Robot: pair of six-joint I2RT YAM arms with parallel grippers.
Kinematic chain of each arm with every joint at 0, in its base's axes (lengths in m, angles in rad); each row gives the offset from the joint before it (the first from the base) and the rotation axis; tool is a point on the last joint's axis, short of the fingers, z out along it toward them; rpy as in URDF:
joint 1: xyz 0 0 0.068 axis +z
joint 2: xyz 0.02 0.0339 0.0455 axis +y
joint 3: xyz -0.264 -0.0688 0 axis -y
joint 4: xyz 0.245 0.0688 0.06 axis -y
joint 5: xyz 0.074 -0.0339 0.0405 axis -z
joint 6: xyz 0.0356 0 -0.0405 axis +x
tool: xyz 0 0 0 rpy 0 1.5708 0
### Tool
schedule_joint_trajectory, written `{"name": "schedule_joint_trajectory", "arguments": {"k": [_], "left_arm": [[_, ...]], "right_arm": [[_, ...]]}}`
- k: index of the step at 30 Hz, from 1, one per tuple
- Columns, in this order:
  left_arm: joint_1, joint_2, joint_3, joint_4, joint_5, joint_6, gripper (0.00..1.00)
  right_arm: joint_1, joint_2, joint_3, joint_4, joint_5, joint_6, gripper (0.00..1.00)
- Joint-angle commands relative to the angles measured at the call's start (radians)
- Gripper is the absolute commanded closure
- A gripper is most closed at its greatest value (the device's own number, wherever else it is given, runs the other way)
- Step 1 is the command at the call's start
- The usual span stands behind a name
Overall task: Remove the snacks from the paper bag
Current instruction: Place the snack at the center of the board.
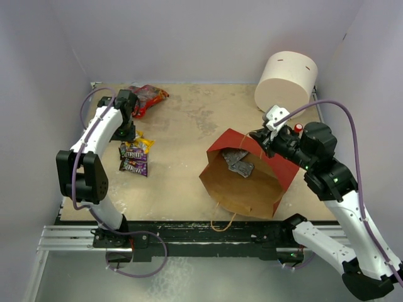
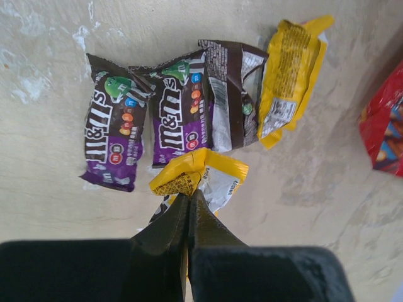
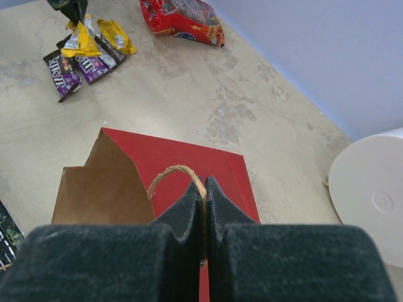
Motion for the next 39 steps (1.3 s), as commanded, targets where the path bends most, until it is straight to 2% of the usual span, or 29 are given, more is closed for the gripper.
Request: {"name": "schedule_joint_trajectory", "arguments": {"k": [1,9,16,24,30,32,34,37,39], "left_arm": [[0.008,-0.004,0.006,0.021,-0.067,-0.153,1.0],[0.013,-0.003,-0.043,0.03,-0.167,-0.212,1.0],[0.018,-0.053,-0.188,0.213,-0.207,-0.212,1.0],[0.026,-0.033,-0.191,0.253,-0.259,-0.246,1.0],[0.039,-0.015,-0.203,0.26,-0.229,-0.282,0.99],[0.045,-0.02,-0.214,0.279,-0.225,-0.281,0.94],[0.047,-0.029,-0.216,0.294,-0.22,-0.261,0.83],[0.047,-0.061,-0.229,0.317,-0.214,-0.218,0.63],[0.047,-0.105,-0.256,0.344,-0.204,-0.19,0.45]], "right_arm": [[0.001,-0.034,-0.011,0.019,-0.019,0.018,1.0],[0.001,-0.043,-0.015,0.022,-0.009,0.013,1.0],[0.001,-0.033,0.002,0.028,-0.016,0.011,1.0],[0.0,-0.045,0.013,0.001,-0.003,0.009,1.0],[0.001,-0.048,0.01,-0.003,-0.001,0.014,1.0],[0.001,-0.047,0.012,-0.002,-0.002,0.015,1.0],[0.001,-0.047,0.014,-0.003,-0.002,0.014,1.0],[0.001,-0.045,0.013,0.0,-0.005,0.013,1.0],[0.001,-0.044,0.012,0.006,-0.013,0.015,1.0]]}}
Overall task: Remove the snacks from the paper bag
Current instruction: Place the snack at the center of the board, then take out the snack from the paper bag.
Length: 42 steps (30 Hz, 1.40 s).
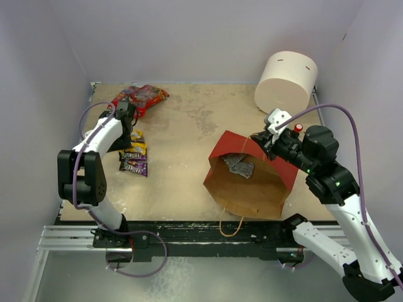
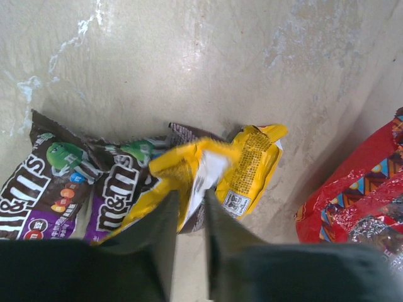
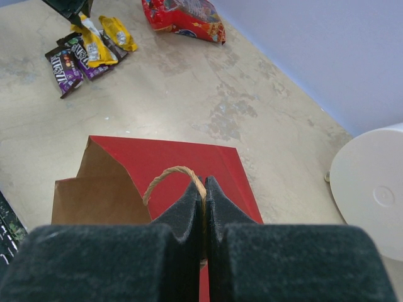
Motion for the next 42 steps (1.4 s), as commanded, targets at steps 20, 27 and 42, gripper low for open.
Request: {"name": "schedule_joint_trajectory", "arguments": {"k": [20,27,42], "left_arm": [[-0.07,-0.779,-0.552,0.656,0.822,0.876,0.23],[-0.237,-0.813,-0.532,0.759,0.811,0.987,0.14],[-0.792,-0.615,-0.219,1.002,0.648,1.593,0.12]], "right_arm": [[0.001,-0.012,-0.03,0.095,-0.04,0.06,1.0],[0.001,0.033,-0.009,0.106,-0.066,0.06,1.0],[0.001,0.045,-0.011,0.131,-0.038,0.074,1.0]]}}
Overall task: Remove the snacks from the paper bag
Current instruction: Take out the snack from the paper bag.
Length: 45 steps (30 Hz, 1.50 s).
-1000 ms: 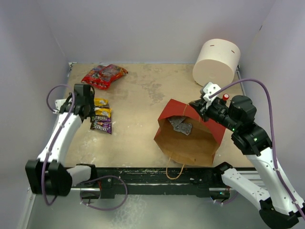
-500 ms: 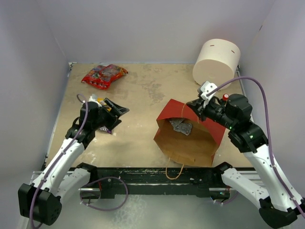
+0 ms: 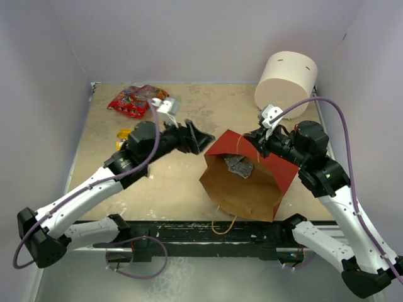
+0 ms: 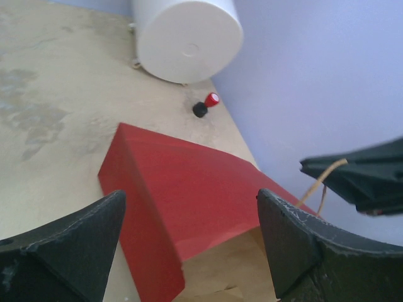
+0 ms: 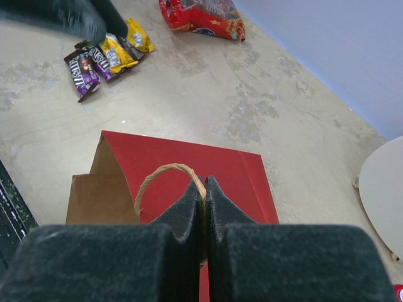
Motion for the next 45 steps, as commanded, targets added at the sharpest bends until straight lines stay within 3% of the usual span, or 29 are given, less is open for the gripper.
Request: {"name": "schedule_joint_trajectory", "arguments": {"k": [1,8,12,15,19,23,28,34,39,45], "left_arm": [[-0.187,0.016,0.017,0.148,-0.02,0.251,0.12],[-0.547,0.045,-0.097,0.28,-0.244,0.499,0.14],[-0.698,0.174,-0.092,0.292,-0.394,0.676,0.15],[-0.768,0.315,-0.078,0.366,-0.62,0.79,0.17],[-0.773,0.518,-0.079,0.599,-0.827,0.903,0.18],[-0.771,0.716,-0.028,0.845,-0.913,1.057,0.21],[-0.752,0.852,0.041,0.976,-0.981,1.119,0.31],[-0.678,0.848,0.041,0.922,-0.879,0.982,0.35],[-0.599,0.926,0.094,0.881,-0.809,0.97,0.36],[-0.526,1.006,0.215,0.784,-0.827,0.957,0.25]], "right_arm": [[0.001,-0.013,0.022,0.062,0.014,0.013,1.0],[0.001,-0.014,0.006,0.071,0.023,0.003,1.0],[0.001,-0.014,0.0,0.078,0.021,0.005,1.0],[0.001,-0.011,0.005,0.082,0.01,0.011,1.0],[0.001,-0.005,0.019,0.069,-0.01,0.013,1.0],[0.001,-0.003,0.041,0.035,-0.025,0.012,1.0],[0.001,-0.005,0.074,-0.017,-0.026,0.012,1.0],[0.001,-0.01,0.087,-0.032,-0.023,0.021,1.0],[0.002,0.011,0.093,-0.004,-0.029,0.034,1.0],[0.001,0.042,0.11,0.008,-0.051,0.034,1.0]]}}
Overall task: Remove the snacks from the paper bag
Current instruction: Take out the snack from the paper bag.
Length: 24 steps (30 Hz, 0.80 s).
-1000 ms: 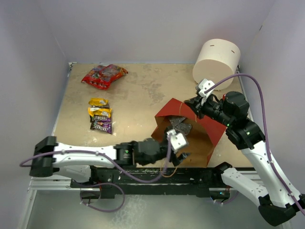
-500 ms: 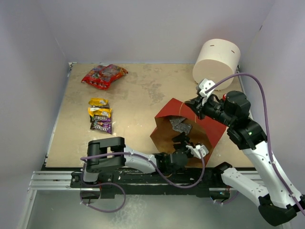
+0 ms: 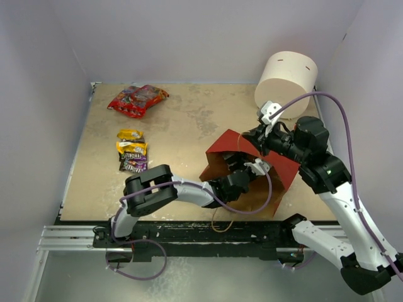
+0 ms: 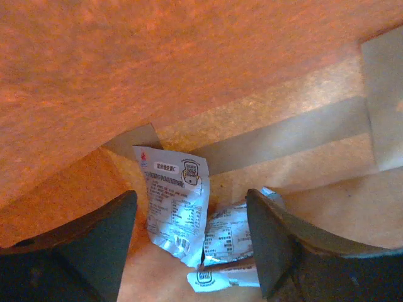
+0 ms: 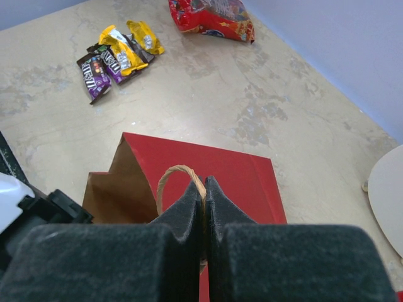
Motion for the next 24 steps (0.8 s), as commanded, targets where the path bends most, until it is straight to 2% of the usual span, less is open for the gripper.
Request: {"name": "schedule_joint_trajectory", "arguments": {"k": [1,11,15,20,22,24], "left_arm": [[0.04,0.048,0.109,-0.051,-0.009,-0.037,0.24],[0.105,0.156,0.213,-0.139,-0.134,-0.073,0.21],[0.139,0.177,0.247,-0.224,-0.159,-0.137,0.21],[0.177,0.183,0.255,-0.239,-0.167,-0.151,0.18],[0.188,0.189,0.259,-0.238,-0.16,-0.144,0.21],[0.204,0.186,0.261,-0.236,-0.12,-0.136,0.29]], "right_arm": [[0.001,0.013,0.056,0.053,-0.028,0.017,1.0],[0.001,0.013,0.068,0.053,-0.039,0.027,1.0],[0.001,0.012,0.072,0.056,-0.042,0.032,1.0],[0.002,0.017,0.086,0.045,-0.056,0.032,1.0],[0.001,0.018,0.09,0.044,-0.065,0.032,1.0],[0.001,0.018,0.096,0.042,-0.073,0.032,1.0]]}}
